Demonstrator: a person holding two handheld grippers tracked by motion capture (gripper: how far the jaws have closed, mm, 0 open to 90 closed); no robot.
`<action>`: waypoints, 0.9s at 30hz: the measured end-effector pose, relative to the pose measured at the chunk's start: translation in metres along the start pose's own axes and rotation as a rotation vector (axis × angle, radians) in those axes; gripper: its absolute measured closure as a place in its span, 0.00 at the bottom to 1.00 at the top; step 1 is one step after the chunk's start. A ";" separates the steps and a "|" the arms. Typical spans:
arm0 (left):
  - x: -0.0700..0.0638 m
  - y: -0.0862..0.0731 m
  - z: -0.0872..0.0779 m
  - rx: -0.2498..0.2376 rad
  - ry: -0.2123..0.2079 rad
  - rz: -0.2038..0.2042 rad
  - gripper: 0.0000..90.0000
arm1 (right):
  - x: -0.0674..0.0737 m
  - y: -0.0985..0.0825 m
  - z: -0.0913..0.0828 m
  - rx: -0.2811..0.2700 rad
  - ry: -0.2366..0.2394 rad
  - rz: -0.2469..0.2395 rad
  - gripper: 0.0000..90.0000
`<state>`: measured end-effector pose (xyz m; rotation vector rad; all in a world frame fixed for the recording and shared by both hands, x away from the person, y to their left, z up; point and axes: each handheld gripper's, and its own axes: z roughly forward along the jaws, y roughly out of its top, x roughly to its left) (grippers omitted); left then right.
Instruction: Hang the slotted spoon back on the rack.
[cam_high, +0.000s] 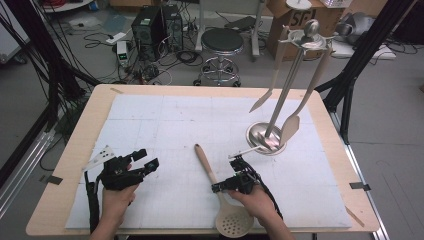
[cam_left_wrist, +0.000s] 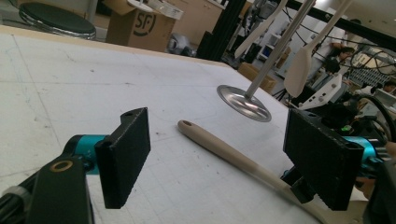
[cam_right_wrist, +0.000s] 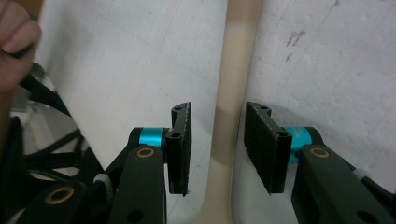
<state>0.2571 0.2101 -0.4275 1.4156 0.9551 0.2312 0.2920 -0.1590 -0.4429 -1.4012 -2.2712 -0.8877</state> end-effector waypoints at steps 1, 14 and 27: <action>0.000 0.000 0.000 0.000 -0.002 0.002 0.26 | 0.002 0.000 0.001 0.006 -0.005 -0.001 0.68; -0.001 -0.001 0.001 0.008 0.003 0.004 0.26 | 0.008 0.000 0.004 0.001 -0.044 0.012 0.70; 0.000 -0.002 0.003 0.015 0.004 0.001 0.26 | 0.019 -0.002 0.008 -0.015 -0.164 -0.057 0.82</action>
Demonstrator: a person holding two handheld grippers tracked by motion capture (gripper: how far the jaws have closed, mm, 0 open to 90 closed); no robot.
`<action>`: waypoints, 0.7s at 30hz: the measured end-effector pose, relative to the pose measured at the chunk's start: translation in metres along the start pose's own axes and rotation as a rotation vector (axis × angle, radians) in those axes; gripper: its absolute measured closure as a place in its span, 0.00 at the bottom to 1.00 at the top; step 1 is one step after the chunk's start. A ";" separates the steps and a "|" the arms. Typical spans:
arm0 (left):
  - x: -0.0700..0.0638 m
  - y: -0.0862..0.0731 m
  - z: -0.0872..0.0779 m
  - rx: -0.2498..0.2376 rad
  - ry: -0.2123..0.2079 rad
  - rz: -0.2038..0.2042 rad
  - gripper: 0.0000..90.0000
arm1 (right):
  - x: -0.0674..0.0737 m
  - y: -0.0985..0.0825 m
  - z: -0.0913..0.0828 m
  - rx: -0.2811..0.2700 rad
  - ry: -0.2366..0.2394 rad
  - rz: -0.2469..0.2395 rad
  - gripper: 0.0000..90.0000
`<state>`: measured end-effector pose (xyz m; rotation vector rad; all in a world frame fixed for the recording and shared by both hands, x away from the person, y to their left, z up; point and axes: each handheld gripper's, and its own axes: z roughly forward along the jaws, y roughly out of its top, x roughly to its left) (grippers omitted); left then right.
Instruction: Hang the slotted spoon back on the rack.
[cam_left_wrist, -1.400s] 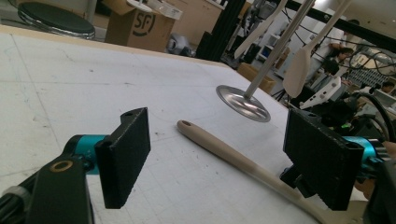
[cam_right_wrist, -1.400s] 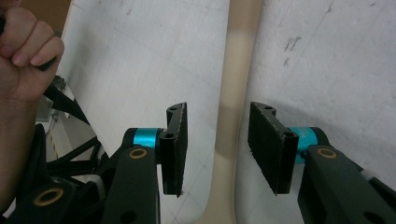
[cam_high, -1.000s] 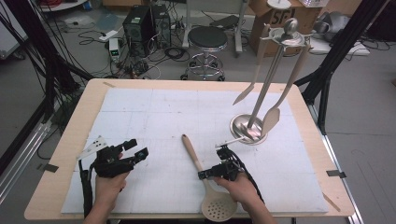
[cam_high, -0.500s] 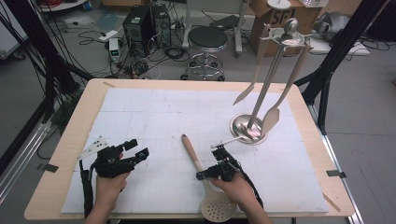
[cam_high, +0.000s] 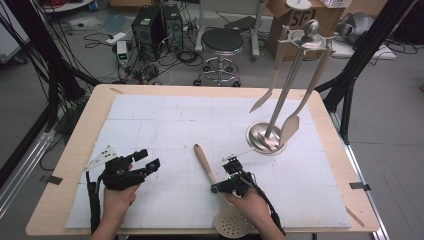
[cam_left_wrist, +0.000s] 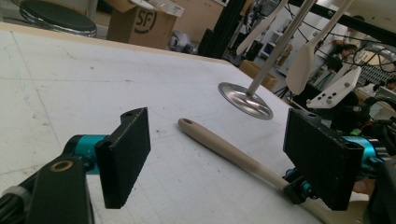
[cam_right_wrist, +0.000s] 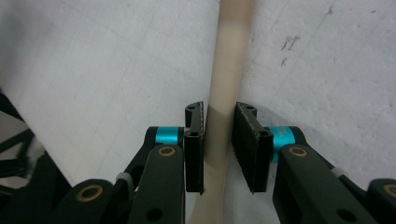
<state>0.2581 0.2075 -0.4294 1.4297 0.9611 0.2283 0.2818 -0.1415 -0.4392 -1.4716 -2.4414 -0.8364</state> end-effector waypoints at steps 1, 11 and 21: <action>0.000 0.000 0.000 -0.002 0.002 0.000 0.26 | 0.002 0.000 0.000 0.005 -0.008 -0.002 0.83; 0.003 0.000 -0.003 -0.008 0.008 -0.005 0.26 | -0.016 0.000 -0.009 -0.047 0.107 0.034 0.88; 0.002 0.001 -0.004 -0.014 0.009 -0.006 0.26 | -0.031 -0.005 -0.038 -0.240 0.193 0.061 0.88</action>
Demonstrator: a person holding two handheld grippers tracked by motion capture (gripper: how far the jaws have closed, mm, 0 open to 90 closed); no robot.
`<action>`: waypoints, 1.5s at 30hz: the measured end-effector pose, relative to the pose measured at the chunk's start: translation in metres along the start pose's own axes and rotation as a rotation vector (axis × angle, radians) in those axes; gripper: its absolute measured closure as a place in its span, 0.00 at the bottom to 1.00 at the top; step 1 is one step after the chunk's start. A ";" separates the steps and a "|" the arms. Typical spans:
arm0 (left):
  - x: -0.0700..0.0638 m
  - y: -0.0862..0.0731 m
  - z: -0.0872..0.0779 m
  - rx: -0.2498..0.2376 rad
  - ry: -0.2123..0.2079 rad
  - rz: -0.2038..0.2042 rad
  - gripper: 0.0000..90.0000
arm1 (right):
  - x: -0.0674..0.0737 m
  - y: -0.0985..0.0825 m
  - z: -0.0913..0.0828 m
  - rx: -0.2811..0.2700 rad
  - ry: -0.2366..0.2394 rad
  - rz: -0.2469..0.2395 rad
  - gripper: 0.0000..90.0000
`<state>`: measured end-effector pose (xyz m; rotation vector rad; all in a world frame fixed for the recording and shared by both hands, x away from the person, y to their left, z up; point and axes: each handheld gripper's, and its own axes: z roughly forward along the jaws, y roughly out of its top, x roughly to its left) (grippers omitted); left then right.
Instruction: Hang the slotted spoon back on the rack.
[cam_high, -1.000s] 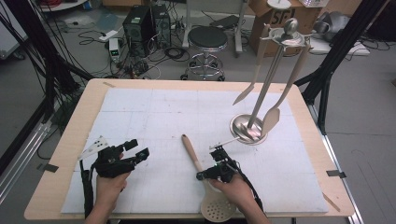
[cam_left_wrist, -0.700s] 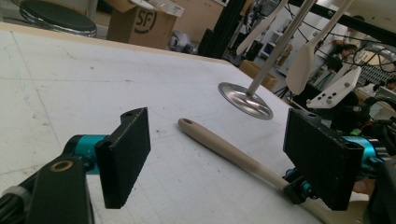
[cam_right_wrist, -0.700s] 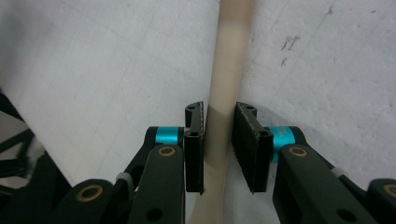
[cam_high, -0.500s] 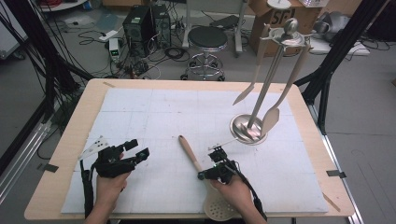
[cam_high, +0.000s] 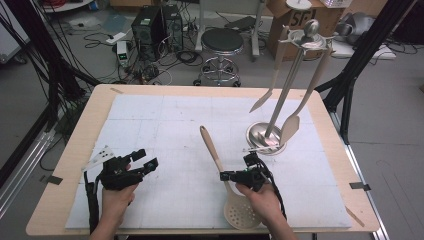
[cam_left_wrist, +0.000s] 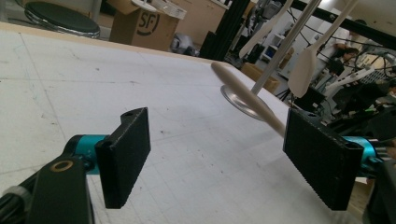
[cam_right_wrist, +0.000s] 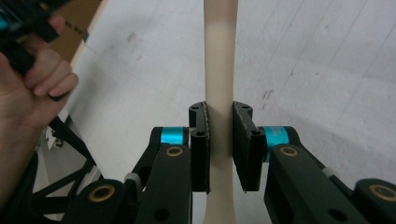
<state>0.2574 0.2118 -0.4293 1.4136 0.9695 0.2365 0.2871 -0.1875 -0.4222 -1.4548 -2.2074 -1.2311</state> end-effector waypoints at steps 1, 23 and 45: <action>0.000 0.000 0.000 0.002 0.000 0.003 0.26 | 0.001 0.000 -0.003 -0.018 -0.001 0.003 0.88; 0.000 0.000 0.000 0.002 0.001 0.002 0.26 | 0.000 -0.013 -0.059 -0.410 -0.038 -0.069 0.88; 0.000 0.000 0.000 0.002 0.000 -0.002 0.26 | 0.018 -0.031 -0.085 -0.802 -0.154 -0.201 0.88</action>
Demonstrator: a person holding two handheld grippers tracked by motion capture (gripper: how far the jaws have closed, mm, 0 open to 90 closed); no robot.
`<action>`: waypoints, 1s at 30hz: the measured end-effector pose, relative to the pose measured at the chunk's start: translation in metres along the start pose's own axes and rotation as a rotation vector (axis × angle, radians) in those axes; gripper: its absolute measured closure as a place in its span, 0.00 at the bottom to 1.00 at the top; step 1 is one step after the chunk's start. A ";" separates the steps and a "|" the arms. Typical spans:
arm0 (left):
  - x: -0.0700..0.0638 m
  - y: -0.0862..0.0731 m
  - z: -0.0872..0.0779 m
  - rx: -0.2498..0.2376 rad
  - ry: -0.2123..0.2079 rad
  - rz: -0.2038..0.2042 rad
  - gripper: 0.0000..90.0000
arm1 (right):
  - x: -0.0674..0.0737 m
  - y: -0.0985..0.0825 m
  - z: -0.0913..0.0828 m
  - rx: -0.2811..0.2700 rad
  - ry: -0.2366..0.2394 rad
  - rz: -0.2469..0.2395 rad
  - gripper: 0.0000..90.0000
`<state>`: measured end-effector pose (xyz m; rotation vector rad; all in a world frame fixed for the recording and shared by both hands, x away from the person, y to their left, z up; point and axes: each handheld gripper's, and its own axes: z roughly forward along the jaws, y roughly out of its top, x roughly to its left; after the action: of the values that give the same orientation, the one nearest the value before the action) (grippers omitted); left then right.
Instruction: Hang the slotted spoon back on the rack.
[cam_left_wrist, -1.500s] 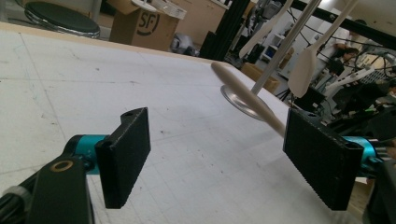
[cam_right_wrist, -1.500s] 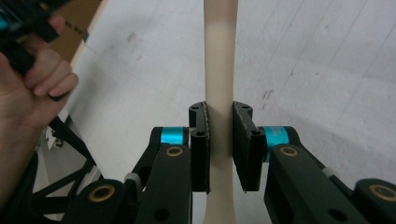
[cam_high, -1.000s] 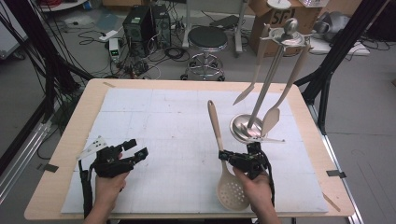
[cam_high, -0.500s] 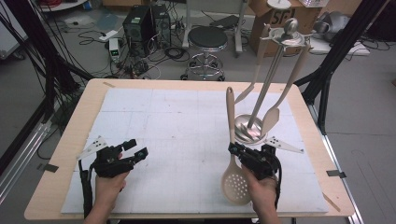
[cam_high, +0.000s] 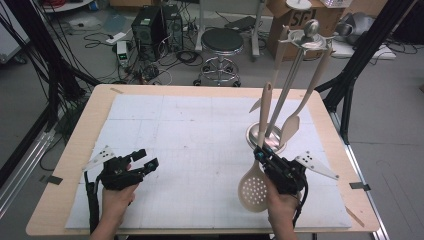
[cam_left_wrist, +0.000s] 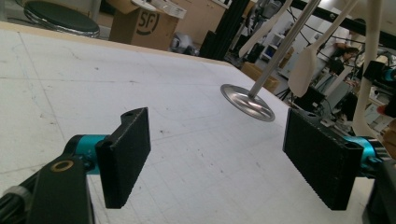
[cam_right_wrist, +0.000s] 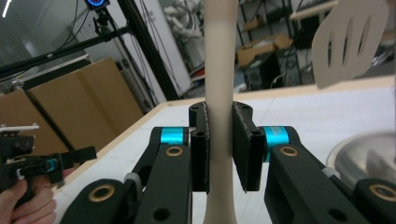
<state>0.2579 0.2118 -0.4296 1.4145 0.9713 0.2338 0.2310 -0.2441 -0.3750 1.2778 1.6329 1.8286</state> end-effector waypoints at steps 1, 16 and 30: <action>0.000 0.000 0.000 -0.002 0.001 0.000 0.26 | 0.001 0.000 -0.001 -0.017 -0.005 -0.008 0.88; 0.001 0.000 -0.001 -0.003 0.003 0.000 0.26 | 0.001 0.021 -0.001 -0.174 -0.051 -0.022 0.88; 0.001 0.001 -0.001 -0.005 0.001 0.001 0.26 | 0.004 0.039 -0.003 -0.233 -0.092 -0.071 0.88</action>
<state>0.2579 0.2133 -0.4293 1.4104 0.9704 0.2369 0.2378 -0.2527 -0.3367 1.1688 1.3544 1.8269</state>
